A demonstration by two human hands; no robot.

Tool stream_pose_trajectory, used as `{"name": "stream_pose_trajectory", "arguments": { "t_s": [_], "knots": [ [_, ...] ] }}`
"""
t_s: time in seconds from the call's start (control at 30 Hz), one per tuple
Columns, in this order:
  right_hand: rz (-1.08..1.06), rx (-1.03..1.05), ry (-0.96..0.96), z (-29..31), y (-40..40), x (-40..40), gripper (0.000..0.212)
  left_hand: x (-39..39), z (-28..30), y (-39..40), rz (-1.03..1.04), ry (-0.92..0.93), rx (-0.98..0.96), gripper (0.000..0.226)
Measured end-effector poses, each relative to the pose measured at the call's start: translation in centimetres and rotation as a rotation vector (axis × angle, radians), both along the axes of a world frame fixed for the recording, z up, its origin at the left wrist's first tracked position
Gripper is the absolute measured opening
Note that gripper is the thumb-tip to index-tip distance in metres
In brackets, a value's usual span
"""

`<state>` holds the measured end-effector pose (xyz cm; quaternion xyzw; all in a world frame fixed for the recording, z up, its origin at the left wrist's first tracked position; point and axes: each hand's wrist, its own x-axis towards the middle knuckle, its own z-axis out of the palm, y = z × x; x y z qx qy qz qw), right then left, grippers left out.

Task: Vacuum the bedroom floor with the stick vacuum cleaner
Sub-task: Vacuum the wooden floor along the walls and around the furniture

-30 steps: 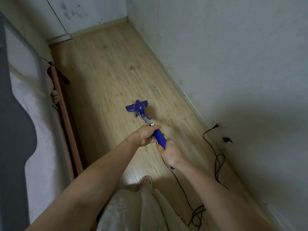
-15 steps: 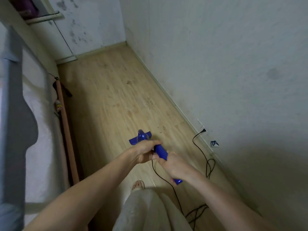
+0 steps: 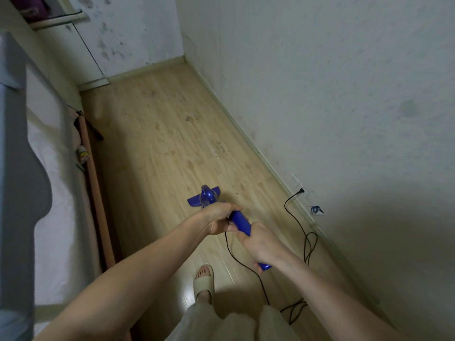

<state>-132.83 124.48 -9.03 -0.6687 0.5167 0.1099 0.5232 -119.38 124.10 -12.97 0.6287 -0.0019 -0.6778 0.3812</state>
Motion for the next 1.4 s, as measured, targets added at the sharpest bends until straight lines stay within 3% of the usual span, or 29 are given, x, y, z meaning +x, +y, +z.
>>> {"name": "stream_pose_trajectory", "arguments": {
  "t_s": [0.83, 1.17, 1.4],
  "knots": [
    [-0.029, -0.081, 0.044, -6.9, -10.5, 19.6, 0.028, 19.0, -5.8, -10.9, 0.033, -0.070, -0.036, 0.011],
    [-0.005, -0.124, 0.078, -6.2, -9.3, 18.3, 0.027, 18.3, -5.5, -9.2, 0.058, 0.020, -0.072, 0.015],
    [0.058, -0.200, 0.117, -4.3, -6.6, 12.1, 0.029, 12.0, -4.4, -5.9, 0.103, 0.020, -0.137, 0.010]
  ]
}}
